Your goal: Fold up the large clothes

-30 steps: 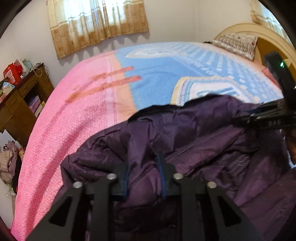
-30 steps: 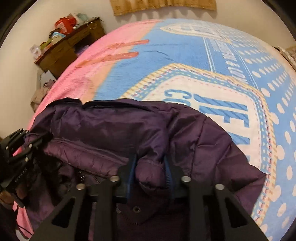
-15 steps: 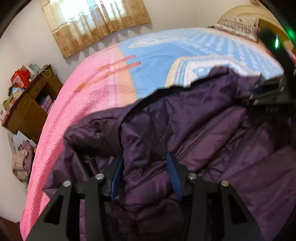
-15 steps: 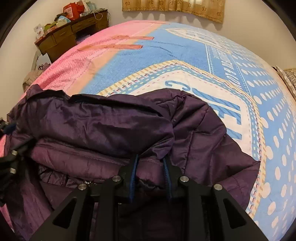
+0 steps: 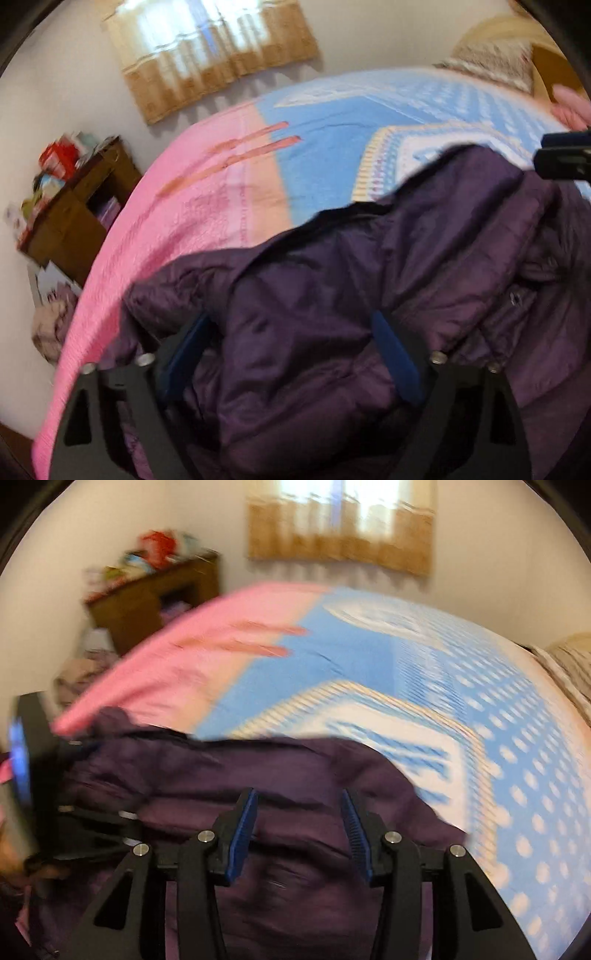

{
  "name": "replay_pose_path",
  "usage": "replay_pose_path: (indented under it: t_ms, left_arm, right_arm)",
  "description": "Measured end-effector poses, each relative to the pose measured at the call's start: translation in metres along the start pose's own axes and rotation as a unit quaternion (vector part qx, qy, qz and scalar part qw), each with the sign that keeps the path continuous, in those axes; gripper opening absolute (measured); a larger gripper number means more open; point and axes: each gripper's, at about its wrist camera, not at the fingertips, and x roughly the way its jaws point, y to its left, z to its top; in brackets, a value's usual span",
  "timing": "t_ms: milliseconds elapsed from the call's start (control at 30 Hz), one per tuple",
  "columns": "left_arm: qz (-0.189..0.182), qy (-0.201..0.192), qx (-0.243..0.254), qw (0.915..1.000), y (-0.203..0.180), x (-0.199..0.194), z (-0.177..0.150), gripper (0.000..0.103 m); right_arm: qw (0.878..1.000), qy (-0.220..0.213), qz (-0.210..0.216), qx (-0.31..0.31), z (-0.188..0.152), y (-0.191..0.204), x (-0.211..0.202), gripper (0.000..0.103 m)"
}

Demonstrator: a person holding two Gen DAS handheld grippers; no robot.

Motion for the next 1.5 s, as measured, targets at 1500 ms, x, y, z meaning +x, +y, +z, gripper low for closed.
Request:
replay_pose_path:
  t_ms: [1500]
  left_arm:
    - [-0.054,0.047,-0.08,0.9942,0.019,0.028,-0.007,0.103]
  right_arm:
    - [0.998,0.041,-0.045,-0.006,-0.032,0.005,0.071,0.048]
